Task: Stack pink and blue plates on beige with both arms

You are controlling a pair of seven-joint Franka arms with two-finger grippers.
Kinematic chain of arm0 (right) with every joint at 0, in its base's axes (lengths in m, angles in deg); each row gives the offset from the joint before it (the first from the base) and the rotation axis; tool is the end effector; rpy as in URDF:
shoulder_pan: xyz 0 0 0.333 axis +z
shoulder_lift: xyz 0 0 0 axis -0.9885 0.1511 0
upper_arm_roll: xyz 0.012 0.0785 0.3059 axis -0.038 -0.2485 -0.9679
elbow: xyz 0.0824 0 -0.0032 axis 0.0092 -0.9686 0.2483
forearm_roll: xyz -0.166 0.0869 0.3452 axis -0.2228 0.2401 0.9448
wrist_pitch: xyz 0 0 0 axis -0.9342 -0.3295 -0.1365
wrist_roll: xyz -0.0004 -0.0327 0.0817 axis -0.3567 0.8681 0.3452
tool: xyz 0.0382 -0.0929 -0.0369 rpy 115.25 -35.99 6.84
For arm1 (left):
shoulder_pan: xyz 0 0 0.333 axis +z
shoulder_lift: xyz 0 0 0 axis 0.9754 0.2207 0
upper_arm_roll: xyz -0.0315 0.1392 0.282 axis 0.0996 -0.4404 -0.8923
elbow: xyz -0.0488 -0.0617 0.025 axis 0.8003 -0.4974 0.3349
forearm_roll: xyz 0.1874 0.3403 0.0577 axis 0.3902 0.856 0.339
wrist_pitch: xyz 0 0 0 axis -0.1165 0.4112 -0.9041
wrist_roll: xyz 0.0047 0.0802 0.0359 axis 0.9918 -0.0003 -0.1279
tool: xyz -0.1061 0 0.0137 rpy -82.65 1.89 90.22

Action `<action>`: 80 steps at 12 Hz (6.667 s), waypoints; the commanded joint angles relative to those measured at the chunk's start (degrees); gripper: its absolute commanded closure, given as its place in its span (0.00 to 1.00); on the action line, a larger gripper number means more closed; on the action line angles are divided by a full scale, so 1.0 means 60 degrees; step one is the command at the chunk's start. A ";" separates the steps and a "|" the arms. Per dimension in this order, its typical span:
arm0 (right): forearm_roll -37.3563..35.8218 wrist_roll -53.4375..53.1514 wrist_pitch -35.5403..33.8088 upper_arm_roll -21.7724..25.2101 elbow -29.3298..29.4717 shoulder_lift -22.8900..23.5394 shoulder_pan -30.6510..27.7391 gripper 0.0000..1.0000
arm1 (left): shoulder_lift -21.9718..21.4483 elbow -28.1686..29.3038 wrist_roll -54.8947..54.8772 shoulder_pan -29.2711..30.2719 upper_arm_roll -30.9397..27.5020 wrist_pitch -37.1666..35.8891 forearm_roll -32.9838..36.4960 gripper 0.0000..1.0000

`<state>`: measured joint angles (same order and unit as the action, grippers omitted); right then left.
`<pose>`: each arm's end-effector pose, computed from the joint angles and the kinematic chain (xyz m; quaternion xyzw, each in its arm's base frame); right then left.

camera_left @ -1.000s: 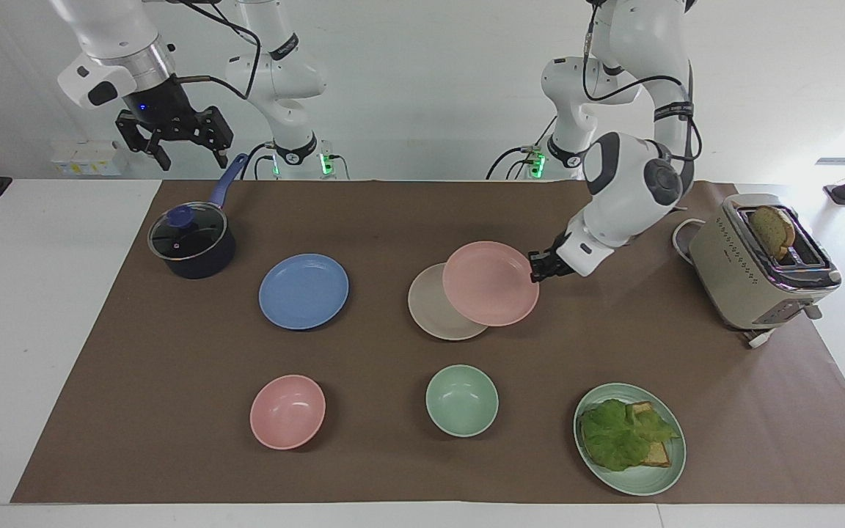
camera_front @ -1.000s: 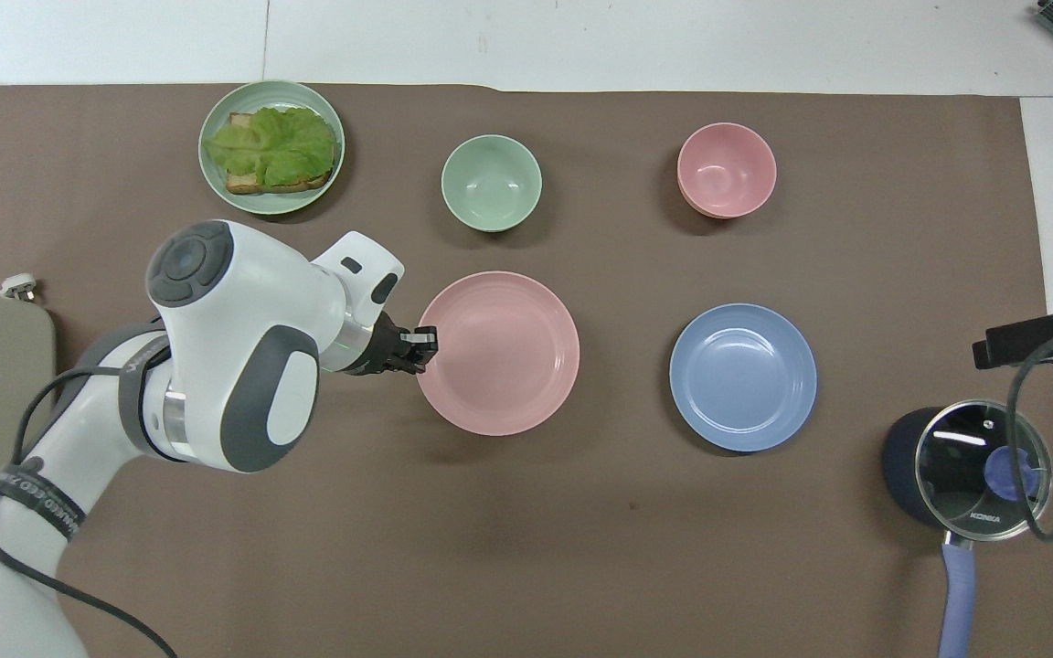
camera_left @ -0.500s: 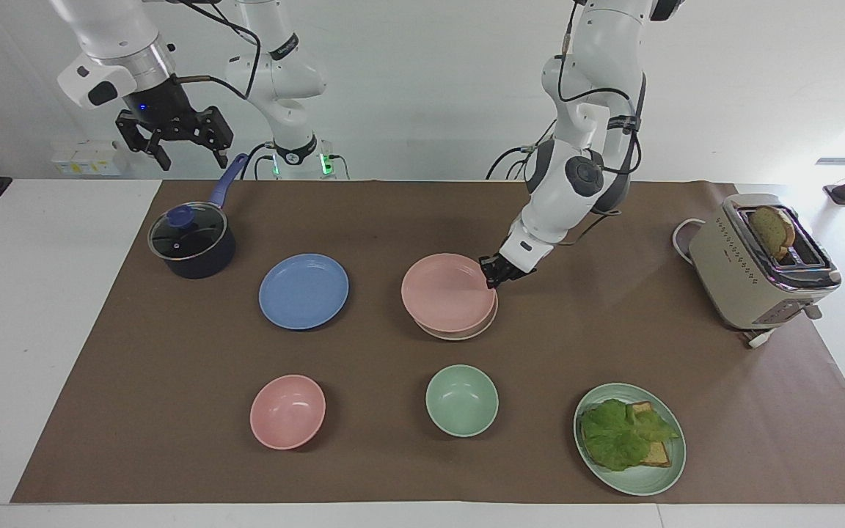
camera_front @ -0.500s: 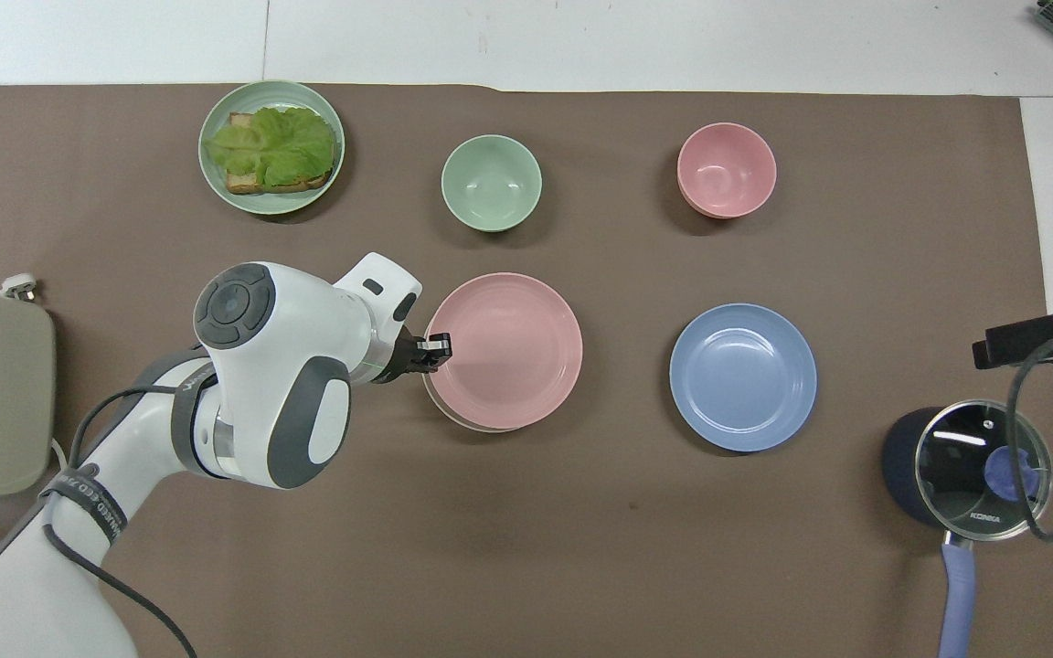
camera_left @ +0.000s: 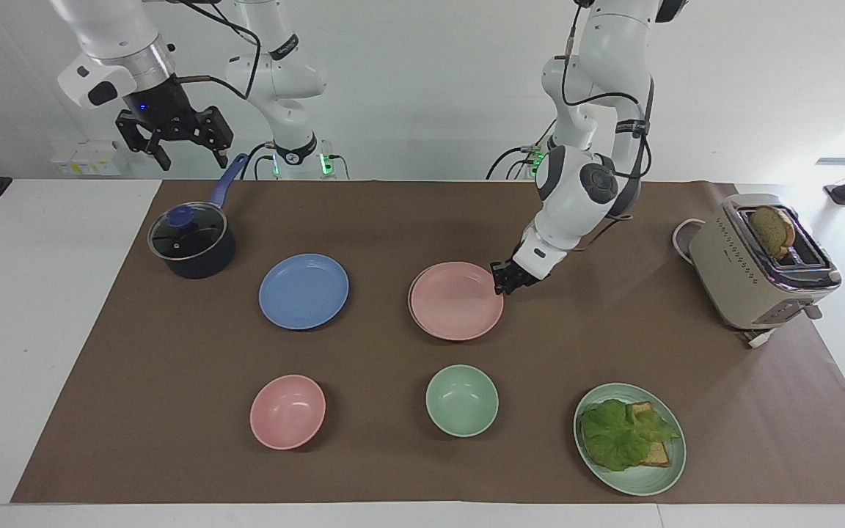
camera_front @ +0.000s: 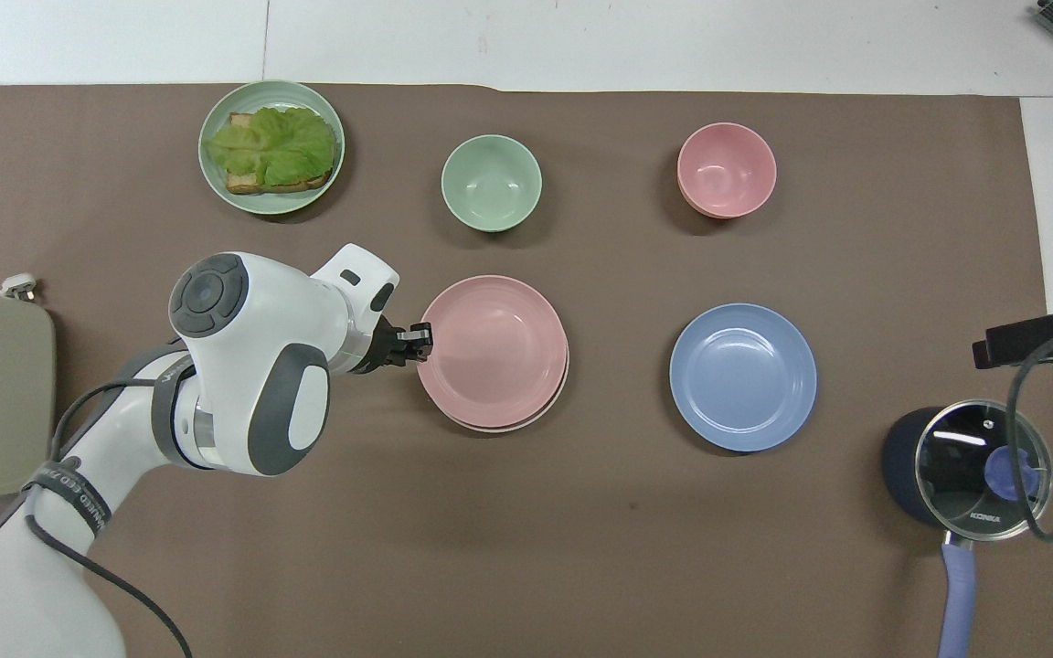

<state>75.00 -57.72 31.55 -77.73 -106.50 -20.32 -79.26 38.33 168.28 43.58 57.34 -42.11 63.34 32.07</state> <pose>0.5112 -0.0110 0.6568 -0.9997 -0.0063 0.0174 0.0126 0.5275 -0.2589 0.3455 0.9874 0.0509 -0.0252 0.1477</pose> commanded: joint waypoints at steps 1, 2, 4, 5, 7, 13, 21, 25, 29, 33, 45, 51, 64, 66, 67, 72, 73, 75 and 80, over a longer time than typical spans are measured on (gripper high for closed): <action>0.0173 0.0113 0.0074 0.0016 0.0066 0.0037 -0.0063 0.00 | -0.0040 0.0031 -0.0117 0.0168 0.0021 0.0012 0.0003 0.00; 0.0173 0.0113 0.0074 0.0016 0.0066 0.0037 -0.0063 0.00 | -0.0069 0.0016 -0.0116 0.0212 -0.0037 -0.0047 0.0061 0.00; 0.0173 0.0113 0.0074 0.0016 0.0066 0.0037 -0.0063 0.00 | -0.0245 -0.0347 -0.0218 0.0781 -0.0052 -0.1037 0.0643 0.00; 0.0173 0.0113 0.0074 0.0016 0.0066 0.0037 -0.0063 0.00 | -0.0405 -0.0727 -0.0306 0.1074 -0.0052 -0.1856 0.1111 0.00; 0.0086 0.0084 -0.0071 0.0045 0.0023 -0.0007 -0.0092 0.00 | -0.0741 -0.1576 -0.0641 0.1850 -0.0052 -0.3190 0.1714 0.00; 0.0144 0.0098 -0.0057 0.0031 0.0081 -0.0007 -0.0429 0.00 | -0.1562 -0.4303 -0.2870 0.3274 -0.0139 -0.7207 0.3108 0.00; -0.0002 0.0713 0.2722 -0.0072 -0.2347 0.0313 -0.0224 0.00 | -0.2560 -0.4408 -0.2826 0.3362 -0.0155 -0.7474 0.3079 0.00; -0.0002 0.0727 0.3618 -0.0072 -0.2716 0.1322 -0.0210 0.00 | -0.2560 -0.4408 -0.2826 0.3362 -0.0155 -0.7474 0.3079 0.00; 0.0027 0.0815 0.6094 -0.0072 -0.4177 0.1883 0.0187 0.00 | -0.2560 -0.4408 -0.2826 0.3362 -0.0155 -0.7474 0.3079 0.00; 0.0041 0.1224 0.7248 -0.0072 -0.5775 0.1780 0.0128 0.00 | -0.2560 -0.4408 -0.2826 0.3362 -0.0155 -0.7474 0.3079 0.00; 0.0363 0.1006 0.7941 -0.0072 -0.6541 0.1999 -0.0004 1.00 | -0.2560 -0.4408 -0.2826 0.3362 -0.0155 -0.7474 0.3079 0.00; 0.0334 0.0992 0.5278 -0.0072 -0.4011 0.1693 0.0141 1.00 | -0.2560 -0.4408 -0.2826 0.3362 -0.0155 -0.7474 0.3079 0.00; 0.2106 -0.3986 0.6956 -0.0174 -0.2688 0.3213 0.4593 1.00 | -0.2560 -0.4408 -0.2826 0.3362 -0.0155 -0.7474 0.3079 0.00; 0.2370 -0.4499 0.7630 -0.0160 -0.2673 0.3638 0.5003 1.00 | -0.2560 -0.4408 -0.2826 0.3362 -0.0155 -0.7474 0.3079 0.00; 0.2371 -0.4632 0.7894 -0.0174 -0.2688 0.3829 0.5092 1.00 | -0.2560 -0.4408 -0.2826 0.3362 -0.0155 -0.7474 0.3079 0.00; 0.2356 -0.4487 0.7882 -0.0160 -0.2907 0.3904 0.4976 1.00 | -0.2560 -0.4408 -0.2826 0.3362 -0.0155 -0.7474 0.3079 0.00; 0.2341 -0.4473 0.7882 -0.0160 -0.2907 0.3904 0.4918 1.00 | -0.2560 -0.4408 -0.2826 0.3362 -0.0155 -0.7474 0.3079 0.00; 0.2195 -0.4385 0.7809 -0.0160 -0.2820 0.3919 0.4815 1.00 | -0.2560 -0.4408 -0.2826 0.3362 -0.0155 -0.7474 0.3079 0.00; 0.2195 -0.3418 0.7838 -0.0145 -0.2951 0.3919 0.4507 1.00 | -0.2560 -0.4422 -0.2826 0.3348 -0.0155 -0.7474 0.3079 0.00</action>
<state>87.53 -79.87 78.58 -78.24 -123.76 3.40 -51.89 23.19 141.64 27.04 76.99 -43.40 19.10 49.55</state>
